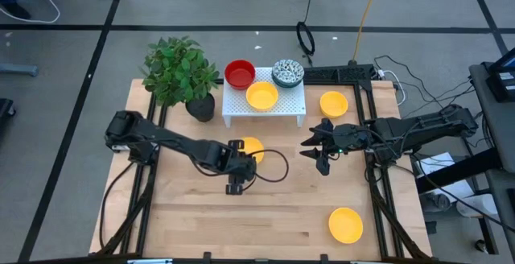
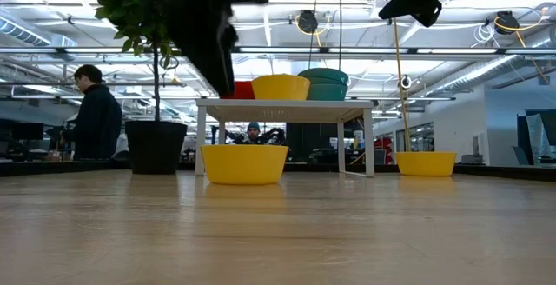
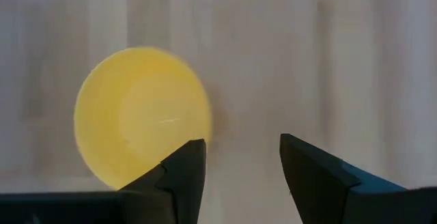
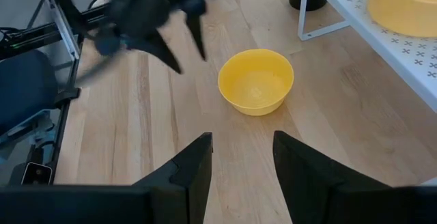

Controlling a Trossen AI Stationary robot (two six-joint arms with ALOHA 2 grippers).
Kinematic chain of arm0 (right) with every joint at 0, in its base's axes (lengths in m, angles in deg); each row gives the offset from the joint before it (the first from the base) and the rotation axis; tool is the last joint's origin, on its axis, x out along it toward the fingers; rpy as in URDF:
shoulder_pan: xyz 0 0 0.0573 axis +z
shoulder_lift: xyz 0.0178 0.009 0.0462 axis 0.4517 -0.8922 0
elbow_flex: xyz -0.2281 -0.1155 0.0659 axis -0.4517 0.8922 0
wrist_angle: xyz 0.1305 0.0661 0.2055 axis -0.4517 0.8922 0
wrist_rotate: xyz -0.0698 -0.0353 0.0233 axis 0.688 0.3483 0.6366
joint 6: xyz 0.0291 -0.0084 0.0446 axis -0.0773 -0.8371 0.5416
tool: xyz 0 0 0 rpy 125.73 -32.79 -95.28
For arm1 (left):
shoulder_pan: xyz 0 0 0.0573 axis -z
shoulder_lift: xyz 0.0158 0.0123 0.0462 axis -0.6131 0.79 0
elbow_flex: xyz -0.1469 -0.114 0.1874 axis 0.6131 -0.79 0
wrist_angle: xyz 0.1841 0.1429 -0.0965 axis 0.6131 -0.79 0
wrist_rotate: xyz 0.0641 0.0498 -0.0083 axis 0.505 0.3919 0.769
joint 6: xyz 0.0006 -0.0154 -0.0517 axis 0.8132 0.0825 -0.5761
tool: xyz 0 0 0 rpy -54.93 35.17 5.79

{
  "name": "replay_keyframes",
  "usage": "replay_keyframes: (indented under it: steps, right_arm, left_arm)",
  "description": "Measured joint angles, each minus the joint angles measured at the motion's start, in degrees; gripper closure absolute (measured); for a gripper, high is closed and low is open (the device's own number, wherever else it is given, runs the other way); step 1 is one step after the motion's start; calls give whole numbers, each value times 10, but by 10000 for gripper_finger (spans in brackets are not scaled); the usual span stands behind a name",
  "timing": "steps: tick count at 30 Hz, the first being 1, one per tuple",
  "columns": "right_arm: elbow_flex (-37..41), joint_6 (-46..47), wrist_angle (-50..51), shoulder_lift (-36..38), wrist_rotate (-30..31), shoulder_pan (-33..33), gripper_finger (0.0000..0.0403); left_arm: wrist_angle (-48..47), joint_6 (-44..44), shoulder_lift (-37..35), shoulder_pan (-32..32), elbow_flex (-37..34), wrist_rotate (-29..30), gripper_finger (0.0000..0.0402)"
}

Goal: Pick & Place Mini bowls
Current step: Stack the yellow bowl on the yellow bowl on the shelf

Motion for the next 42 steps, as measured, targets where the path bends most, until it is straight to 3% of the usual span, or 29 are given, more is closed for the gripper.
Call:
replay_keyframes:
  steps: [6, 10, 17, 21, 27, 29, 37, 42]
  right_arm:
    - [0, 0, 0, 0, 0, 0, 261]
    - [0, 0, 0, 0, 0, 0, 261]
    - [0, -20, 1, 0, -1, 0, 261]
    - [0, -30, 2, 0, 0, 0, 261]
    - [0, -30, 3, 0, 0, 0, 261]
    - [0, -30, 3, 0, 0, 0, 261]
    - [0, -28, 12, 0, 0, 0, 261]
    - [0, -8, 17, 0, 0, 0, 261]
  left_arm:
    - [94, 37, 0, -31, -80, 24, 211]
    - [134, 10, 4, -55, -115, -4, 211]
    - [129, 12, 14, -74, -125, -29, 230]
    - [125, 9, 18, -76, -125, -31, 269]
    - [115, 27, 19, -71, -125, -56, 378]
    - [113, 22, 18, -69, -124, -54, 391]
    - [99, 67, 19, -59, -45, -33, 395]
    - [81, 170, 19, -55, 52, -7, 389]
